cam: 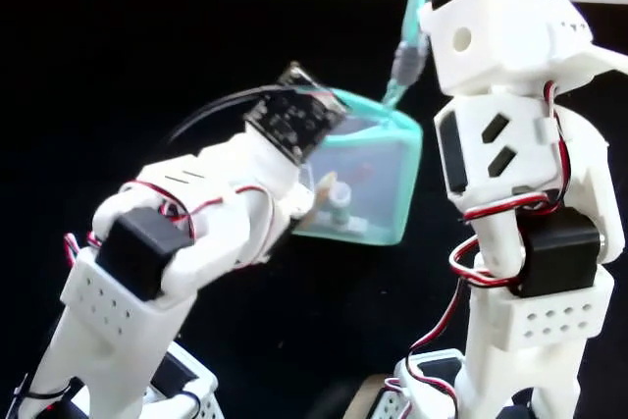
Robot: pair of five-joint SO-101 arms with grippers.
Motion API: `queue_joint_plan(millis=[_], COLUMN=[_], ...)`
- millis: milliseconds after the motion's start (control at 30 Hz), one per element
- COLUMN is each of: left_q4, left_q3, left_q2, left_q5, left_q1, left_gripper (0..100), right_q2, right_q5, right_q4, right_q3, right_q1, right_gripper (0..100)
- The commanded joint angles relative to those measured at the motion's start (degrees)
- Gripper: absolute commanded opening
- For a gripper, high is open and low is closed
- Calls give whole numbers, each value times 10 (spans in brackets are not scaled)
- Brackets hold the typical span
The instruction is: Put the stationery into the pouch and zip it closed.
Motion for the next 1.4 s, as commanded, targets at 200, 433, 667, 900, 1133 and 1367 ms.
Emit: queue_joint_plan(millis=[200, 433, 667, 900, 1133, 1367], left_q4=[-248, -465, -576, -596, -579, -545], left_q3=[172, 291, 282, 145, 55, 59], left_q2=[-11, -3, 126, 283, 380, 381], left_q5=[-7, -5, 34, 43, 43, 43], left_q1=[-49, -123, -108, -51, -15, -52], left_gripper=[7, 7, 7, 7, 7, 7], right_q2=[-7, -8, -8, -3, -2, -5], right_q5=[-3, -3, -3, -5, -5, -11], right_q4=[42, 45, 45, 45, 45, 51], right_q3=[-23, -27, -44, -80, -76, 9], right_q1=[4, 0, -44, -68, -69, -69], right_gripper=[7, 7, 6, 6, 6, 6])
